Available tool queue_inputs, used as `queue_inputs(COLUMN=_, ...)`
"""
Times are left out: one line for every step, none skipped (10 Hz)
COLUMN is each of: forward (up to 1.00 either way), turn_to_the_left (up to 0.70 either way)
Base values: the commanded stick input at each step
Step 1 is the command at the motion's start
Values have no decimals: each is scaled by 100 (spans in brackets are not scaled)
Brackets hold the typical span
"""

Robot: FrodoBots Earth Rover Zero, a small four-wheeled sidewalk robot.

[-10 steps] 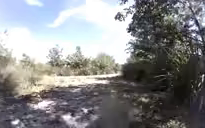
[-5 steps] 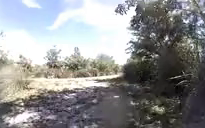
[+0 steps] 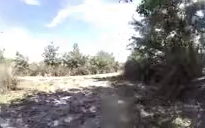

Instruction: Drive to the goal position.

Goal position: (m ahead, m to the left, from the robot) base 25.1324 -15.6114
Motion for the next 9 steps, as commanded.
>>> queue_inputs(forward=85, turn_to_the_left=0)
queue_inputs(forward=85, turn_to_the_left=0)
queue_inputs(forward=85, turn_to_the_left=0)
queue_inputs(forward=85, turn_to_the_left=0)
queue_inputs(forward=85, turn_to_the_left=0)
queue_inputs(forward=85, turn_to_the_left=0)
queue_inputs(forward=85, turn_to_the_left=0)
queue_inputs(forward=85, turn_to_the_left=0)
queue_inputs(forward=85, turn_to_the_left=0)
